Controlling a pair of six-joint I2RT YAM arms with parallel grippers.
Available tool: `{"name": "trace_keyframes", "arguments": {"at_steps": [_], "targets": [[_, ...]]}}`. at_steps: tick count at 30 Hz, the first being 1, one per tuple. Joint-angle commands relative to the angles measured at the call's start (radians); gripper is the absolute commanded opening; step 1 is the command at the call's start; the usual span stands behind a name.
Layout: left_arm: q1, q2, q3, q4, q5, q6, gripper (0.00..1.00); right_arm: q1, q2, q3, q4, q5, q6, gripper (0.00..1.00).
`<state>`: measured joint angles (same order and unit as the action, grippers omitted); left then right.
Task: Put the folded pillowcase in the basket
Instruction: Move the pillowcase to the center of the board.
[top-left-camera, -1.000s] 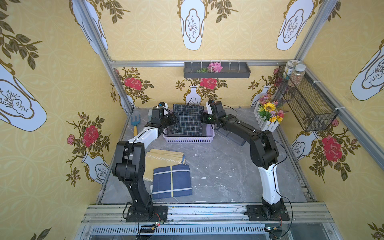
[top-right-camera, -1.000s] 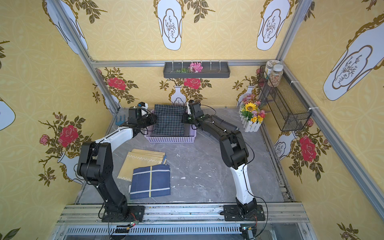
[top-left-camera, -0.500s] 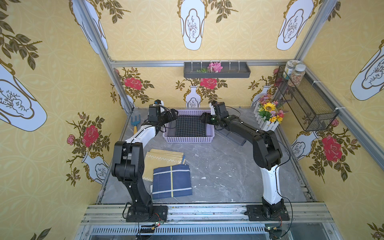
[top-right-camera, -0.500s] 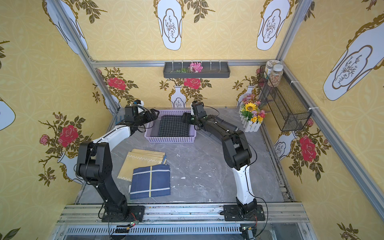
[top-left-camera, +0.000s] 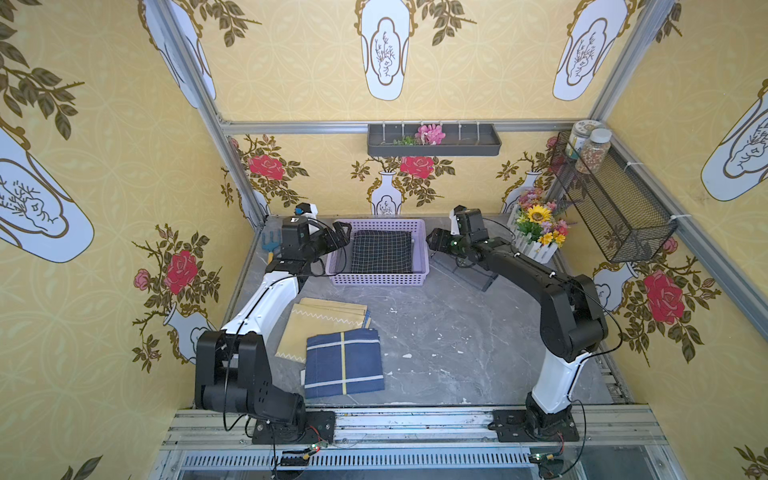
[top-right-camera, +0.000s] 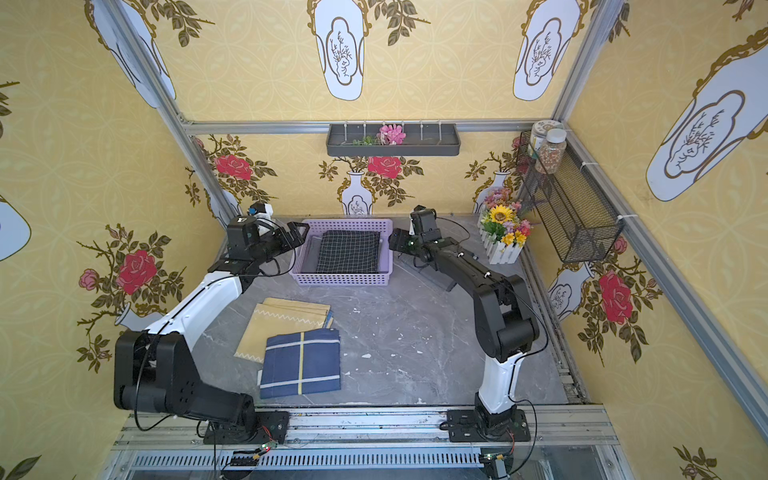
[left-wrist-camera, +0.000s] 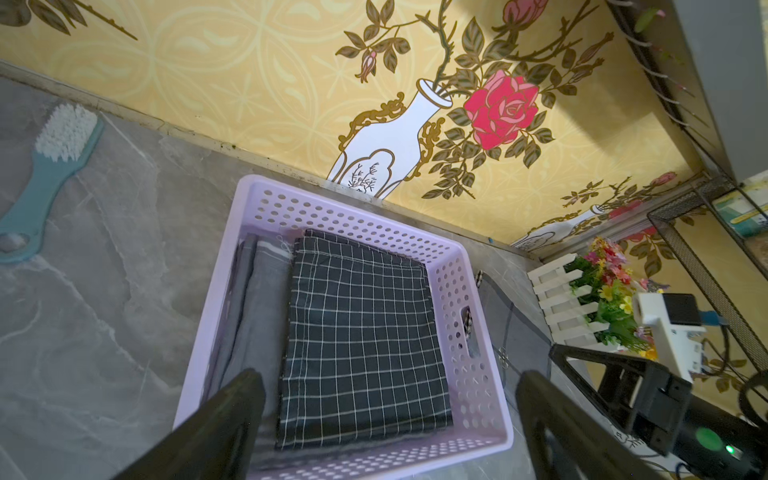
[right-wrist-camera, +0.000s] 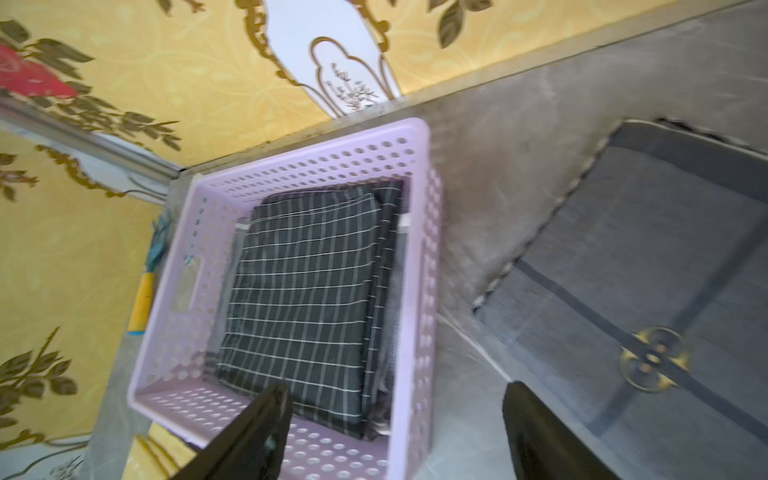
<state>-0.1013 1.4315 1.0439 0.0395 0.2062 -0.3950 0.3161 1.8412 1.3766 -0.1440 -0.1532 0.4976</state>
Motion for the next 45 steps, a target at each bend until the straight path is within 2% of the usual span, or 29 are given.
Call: {"name": "trace_keyframes", "arguments": {"at_steps": [1, 6, 11, 17, 30, 38, 45], "targets": [[-0.003, -0.08, -0.086, 0.016, 0.044, -0.02, 1.0, -0.039, -0.031, -0.056, -0.037, 0.036, -0.002, 0.84], [-0.019, -0.209, -0.2, 0.022, 0.054, -0.048, 1.0, -0.091, -0.037, -0.117, -0.063, 0.049, -0.016, 0.84], [-0.062, -0.28, -0.279, 0.022, 0.051, -0.072, 1.0, -0.126, 0.0, -0.124, -0.096, 0.057, -0.025, 0.82], [-0.111, -0.285, -0.337, 0.025, 0.04, -0.085, 1.0, -0.135, 0.056, -0.108, -0.106, 0.037, -0.038, 0.82], [-0.123, -0.313, -0.392, 0.023, 0.047, -0.096, 1.0, -0.135, 0.162, -0.06, -0.116, -0.017, -0.026, 0.81], [-0.138, -0.315, -0.398, 0.026, 0.045, -0.102, 1.0, -0.131, 0.13, -0.121, -0.175, -0.044, -0.021, 0.81], [-0.203, -0.311, -0.402, 0.028, 0.015, -0.119, 1.0, -0.129, 0.033, -0.25, -0.211, -0.06, -0.027, 0.82]]}}
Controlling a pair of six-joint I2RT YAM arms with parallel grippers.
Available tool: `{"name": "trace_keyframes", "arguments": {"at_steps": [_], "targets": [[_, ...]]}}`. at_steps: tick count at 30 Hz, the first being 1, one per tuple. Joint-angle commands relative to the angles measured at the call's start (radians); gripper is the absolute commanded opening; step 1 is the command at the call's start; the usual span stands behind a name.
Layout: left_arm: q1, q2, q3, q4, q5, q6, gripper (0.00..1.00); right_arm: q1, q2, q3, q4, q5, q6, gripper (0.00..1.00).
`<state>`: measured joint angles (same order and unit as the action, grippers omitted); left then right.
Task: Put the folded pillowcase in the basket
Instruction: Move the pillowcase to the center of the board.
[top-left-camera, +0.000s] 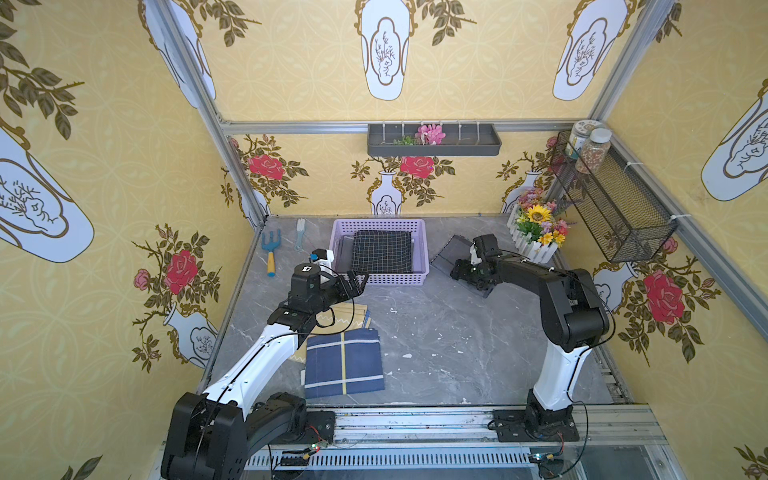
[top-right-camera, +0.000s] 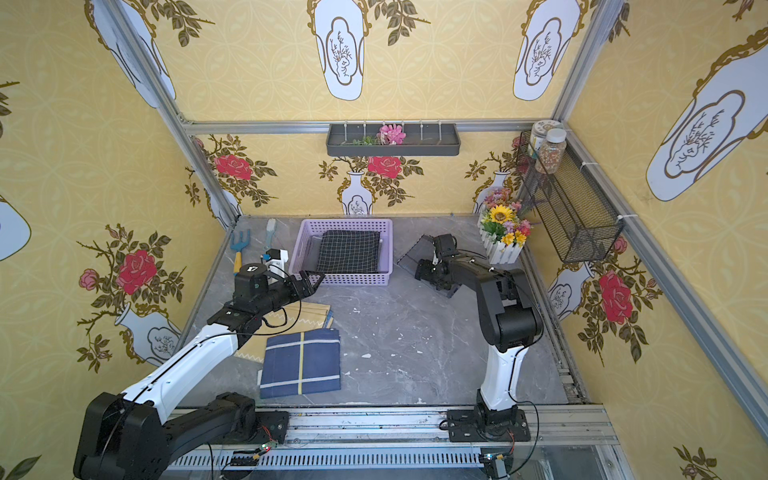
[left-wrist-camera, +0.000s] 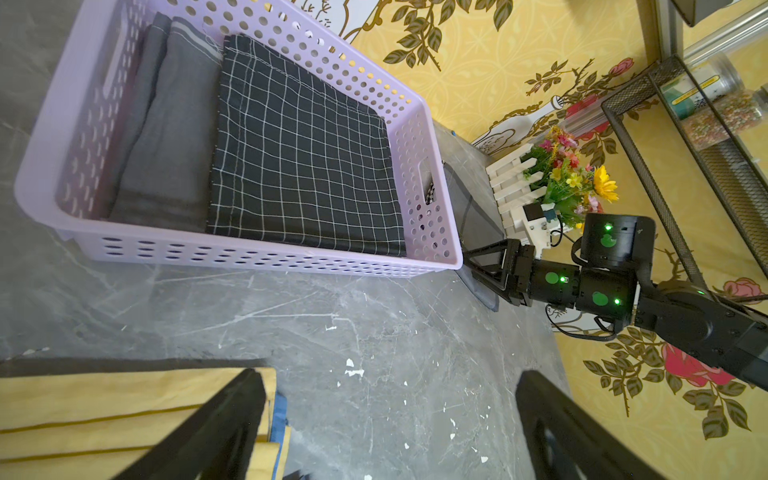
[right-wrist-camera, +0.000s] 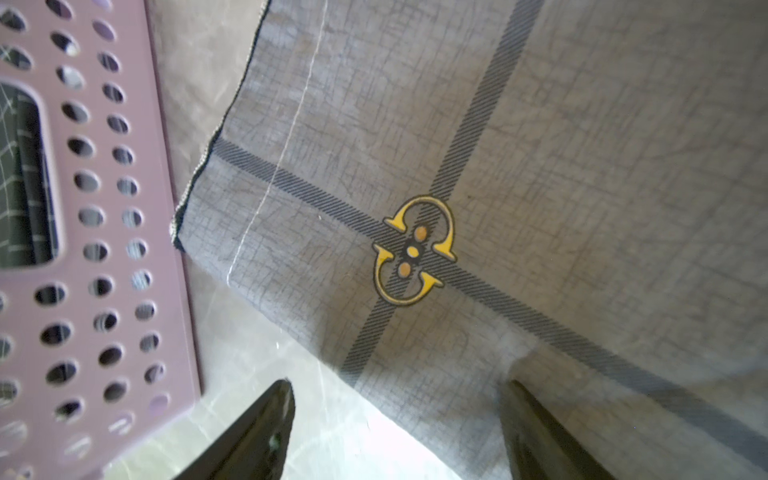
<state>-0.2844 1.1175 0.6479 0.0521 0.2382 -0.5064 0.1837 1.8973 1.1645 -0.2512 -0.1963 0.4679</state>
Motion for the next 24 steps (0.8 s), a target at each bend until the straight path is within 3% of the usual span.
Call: {"name": "trace_keyframes", "arguments": {"at_steps": [1, 13, 24], "targets": [[-0.037, 0.005, -0.007, 0.018, -0.023, -0.012, 1.0, 0.005, -0.041, -0.06, -0.11, -0.017, 0.002, 0.82], [-0.26, 0.051, -0.031, 0.061, -0.122, -0.076, 1.0, 0.014, -0.32, -0.334, -0.229, 0.0, 0.022, 0.84], [-0.39, 0.16, 0.019, 0.09, -0.174, -0.1, 1.0, 0.038, -0.499, -0.417, -0.362, 0.031, 0.045, 0.86]]}}
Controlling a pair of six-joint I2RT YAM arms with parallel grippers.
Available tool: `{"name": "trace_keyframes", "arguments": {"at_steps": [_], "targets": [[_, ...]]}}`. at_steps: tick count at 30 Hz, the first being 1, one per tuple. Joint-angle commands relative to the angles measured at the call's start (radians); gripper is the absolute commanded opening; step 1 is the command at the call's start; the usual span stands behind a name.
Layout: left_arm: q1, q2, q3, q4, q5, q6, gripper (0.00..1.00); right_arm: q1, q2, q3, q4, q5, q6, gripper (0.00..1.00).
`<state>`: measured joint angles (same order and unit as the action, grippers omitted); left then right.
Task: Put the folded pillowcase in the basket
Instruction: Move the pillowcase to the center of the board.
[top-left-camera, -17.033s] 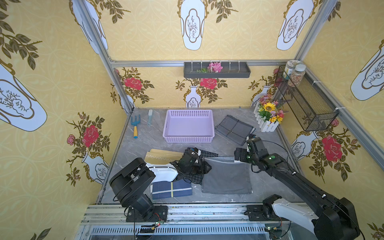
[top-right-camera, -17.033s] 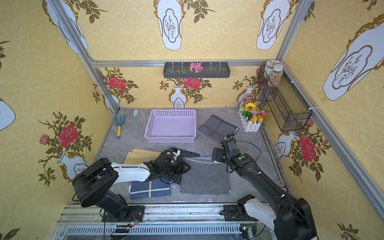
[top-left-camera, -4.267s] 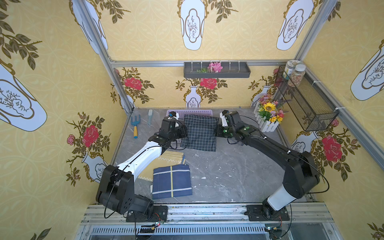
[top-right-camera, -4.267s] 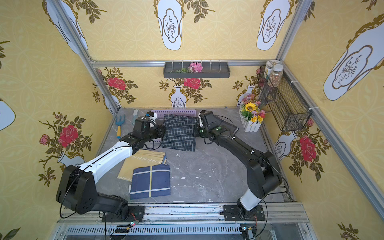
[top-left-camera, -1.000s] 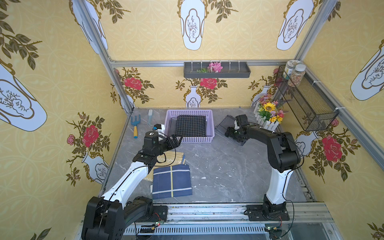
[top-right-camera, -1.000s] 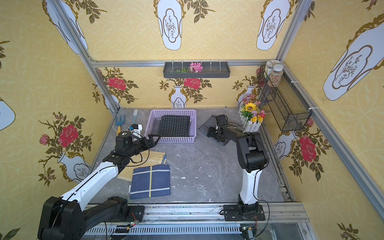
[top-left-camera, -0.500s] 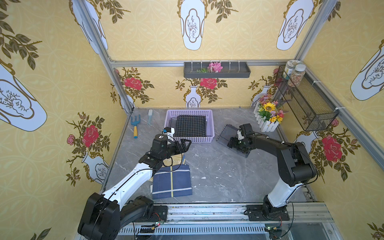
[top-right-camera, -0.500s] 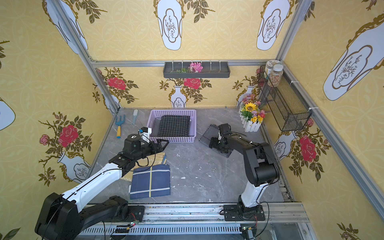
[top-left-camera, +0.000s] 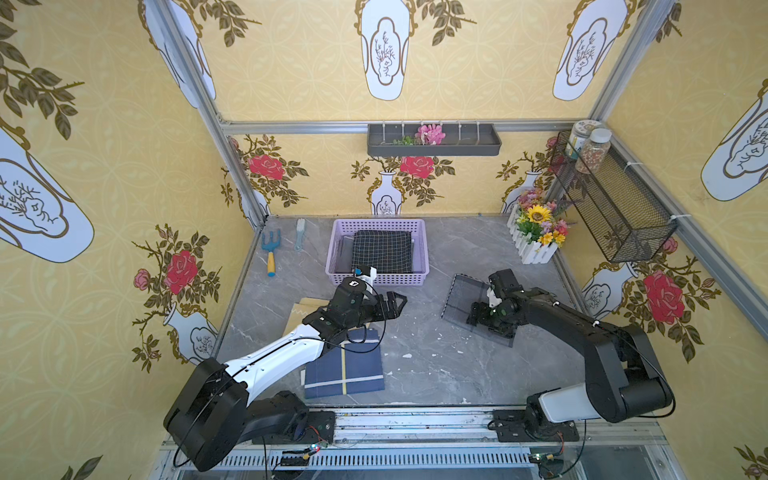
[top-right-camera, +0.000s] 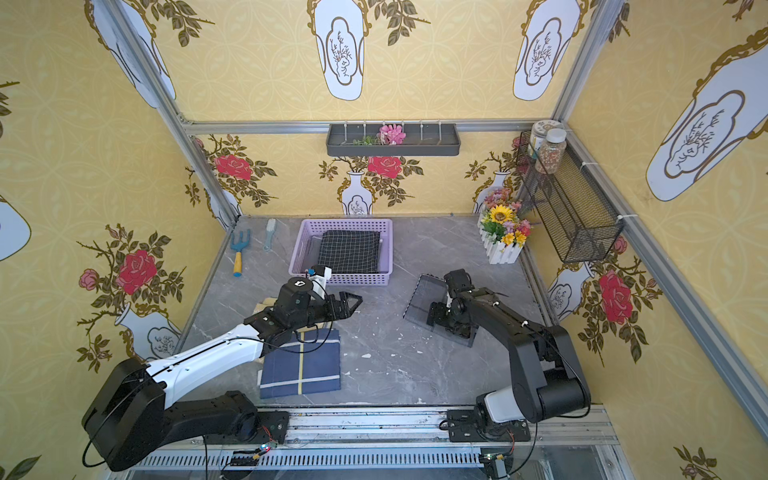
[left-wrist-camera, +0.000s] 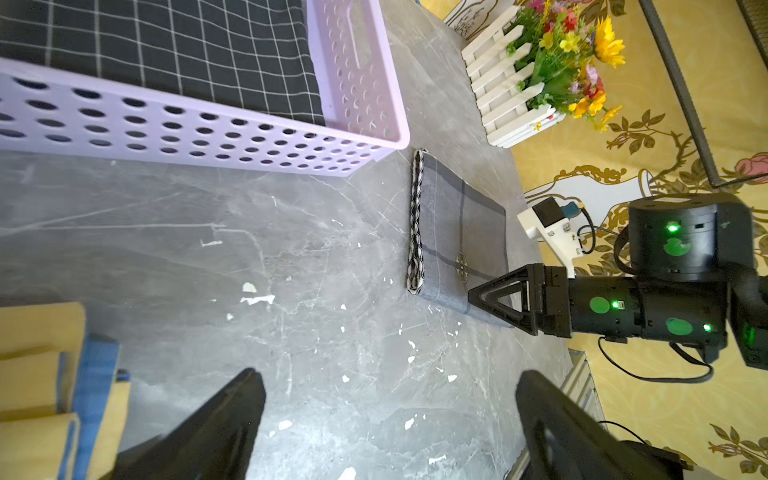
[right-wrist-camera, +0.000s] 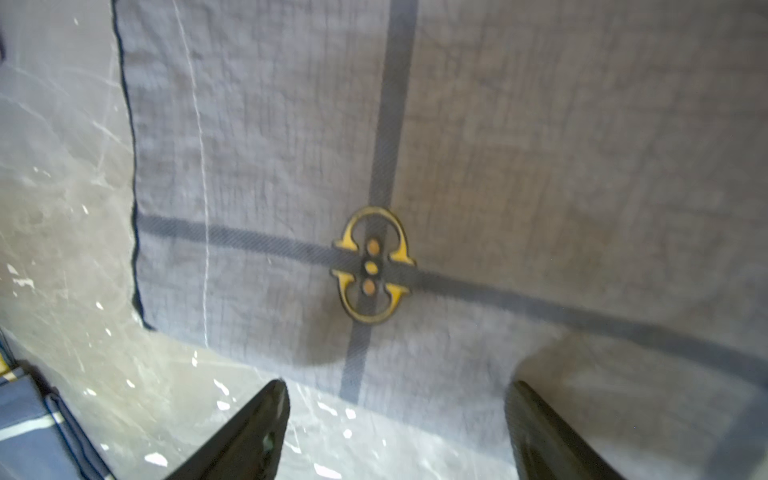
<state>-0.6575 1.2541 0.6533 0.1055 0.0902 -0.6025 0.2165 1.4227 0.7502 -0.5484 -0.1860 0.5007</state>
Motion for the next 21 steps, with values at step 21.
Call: {"name": "trace_keyframes", "arguments": {"at_steps": [21], "targets": [[-0.079, 0.124, 0.067, 0.019, -0.081, -0.048, 1.0, 0.231, 0.201, 0.246, 0.06, 0.081, 0.039, 0.85]]}}
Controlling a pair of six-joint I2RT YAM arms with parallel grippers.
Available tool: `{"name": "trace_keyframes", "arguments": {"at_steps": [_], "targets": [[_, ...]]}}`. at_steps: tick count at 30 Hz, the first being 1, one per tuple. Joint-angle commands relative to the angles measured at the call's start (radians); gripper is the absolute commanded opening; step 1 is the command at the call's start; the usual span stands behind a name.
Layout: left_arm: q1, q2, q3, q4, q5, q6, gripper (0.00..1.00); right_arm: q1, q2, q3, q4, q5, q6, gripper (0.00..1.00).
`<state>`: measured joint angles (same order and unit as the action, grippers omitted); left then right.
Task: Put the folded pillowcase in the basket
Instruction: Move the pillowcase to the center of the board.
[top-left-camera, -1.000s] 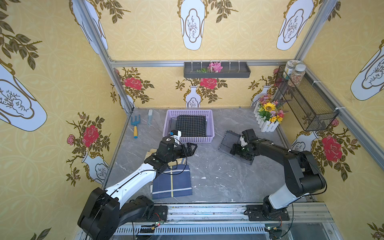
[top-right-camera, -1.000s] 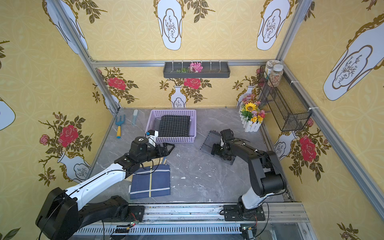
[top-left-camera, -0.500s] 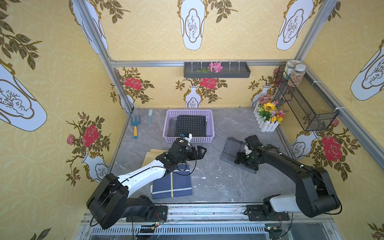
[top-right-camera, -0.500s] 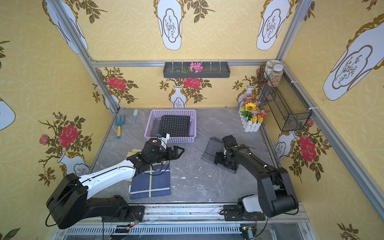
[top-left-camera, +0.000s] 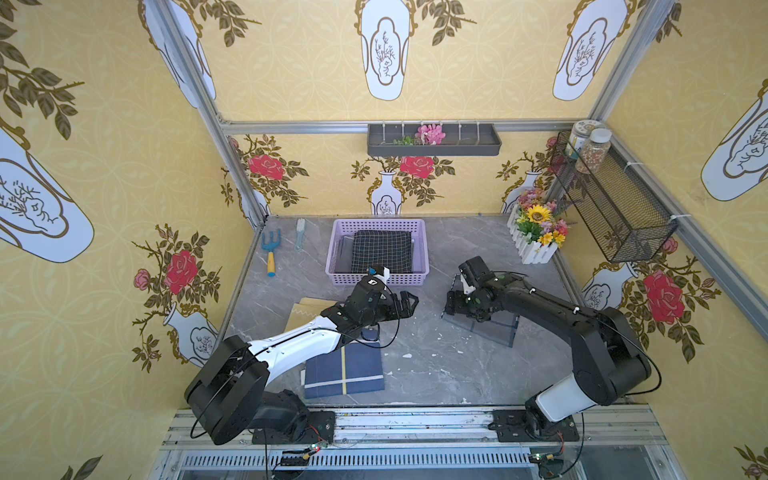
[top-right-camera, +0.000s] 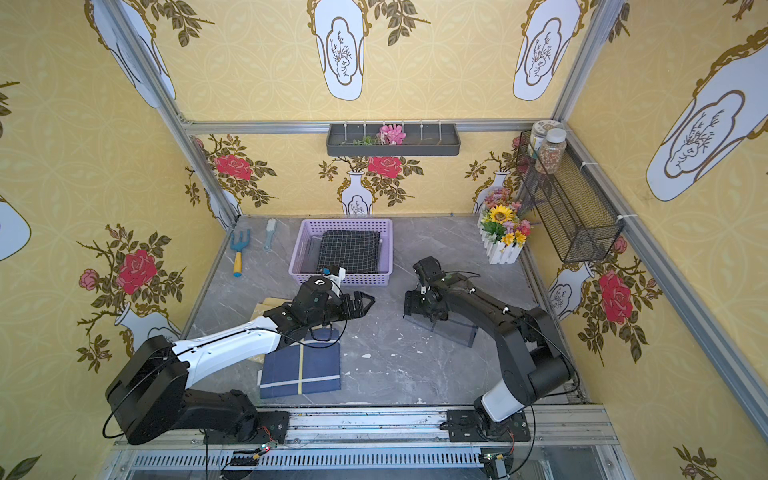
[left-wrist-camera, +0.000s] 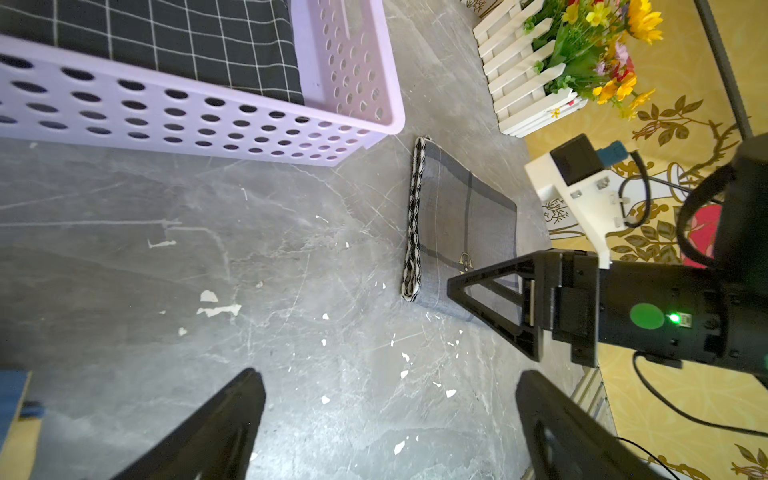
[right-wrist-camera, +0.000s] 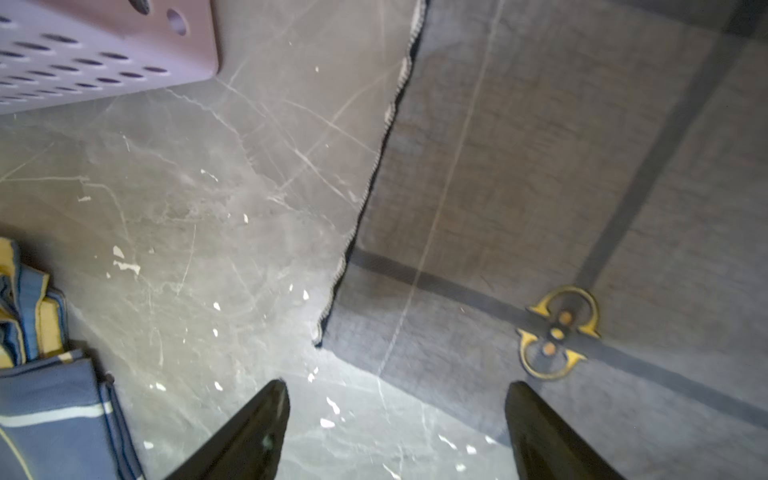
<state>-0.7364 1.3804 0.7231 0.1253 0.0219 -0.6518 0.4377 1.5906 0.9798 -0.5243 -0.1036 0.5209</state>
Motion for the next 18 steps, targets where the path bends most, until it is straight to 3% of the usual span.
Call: {"name": "trace_keyframes", "arguments": {"at_steps": [1, 12, 18], "targets": [[0.001, -0.004, -0.004, -0.002, -0.015, 0.001, 1.0, 0.015, 0.049, 0.017, 0.042, -0.005, 0.021, 0.85], [0.0, 0.008, 0.003, -0.013, -0.024, 0.006, 1.0, 0.072, 0.069, -0.042, 0.059, -0.022, 0.064, 0.85], [0.0, 0.015, 0.015, -0.034, -0.04, 0.014, 1.0, 0.169, 0.041, -0.091, 0.061, -0.032, 0.125, 0.85]]}}
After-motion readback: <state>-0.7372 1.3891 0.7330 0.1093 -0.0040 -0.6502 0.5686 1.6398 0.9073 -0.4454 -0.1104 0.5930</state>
